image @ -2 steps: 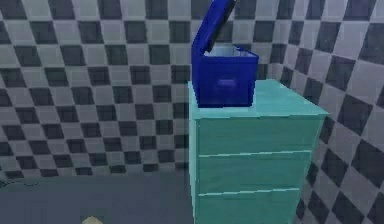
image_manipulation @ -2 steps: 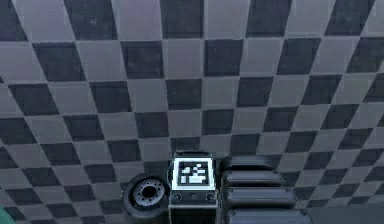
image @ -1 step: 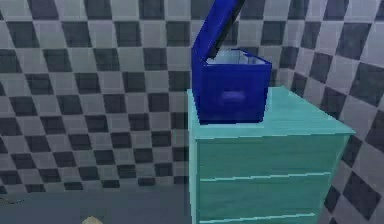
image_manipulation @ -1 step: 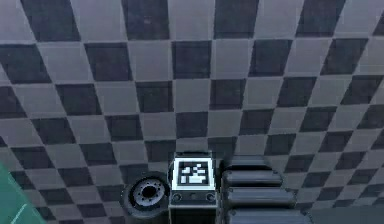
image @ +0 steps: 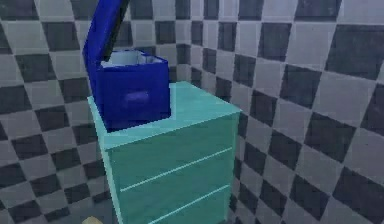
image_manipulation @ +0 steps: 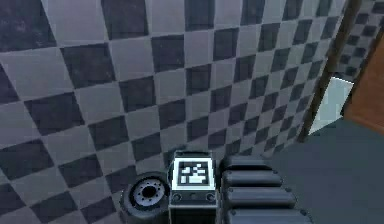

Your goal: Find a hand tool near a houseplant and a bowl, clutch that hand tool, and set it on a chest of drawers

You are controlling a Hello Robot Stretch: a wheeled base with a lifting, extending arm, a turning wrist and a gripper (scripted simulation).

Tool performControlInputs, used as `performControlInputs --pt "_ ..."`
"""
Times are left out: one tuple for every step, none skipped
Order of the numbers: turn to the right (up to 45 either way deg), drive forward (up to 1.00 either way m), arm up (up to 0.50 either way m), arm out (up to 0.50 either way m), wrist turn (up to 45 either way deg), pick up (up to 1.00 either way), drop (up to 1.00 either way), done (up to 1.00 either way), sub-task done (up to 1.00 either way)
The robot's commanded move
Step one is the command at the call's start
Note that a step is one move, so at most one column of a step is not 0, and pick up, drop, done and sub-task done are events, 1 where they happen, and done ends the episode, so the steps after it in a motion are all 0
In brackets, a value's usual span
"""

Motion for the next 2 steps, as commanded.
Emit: performControlInputs --pt "0.0 0.30 0.00 0.00 0.0 0.00 0.00 0.00 0.00" --pt "45.0 0.00 0.00 0.00 0.0 0.00 0.00 0.00 0.00"
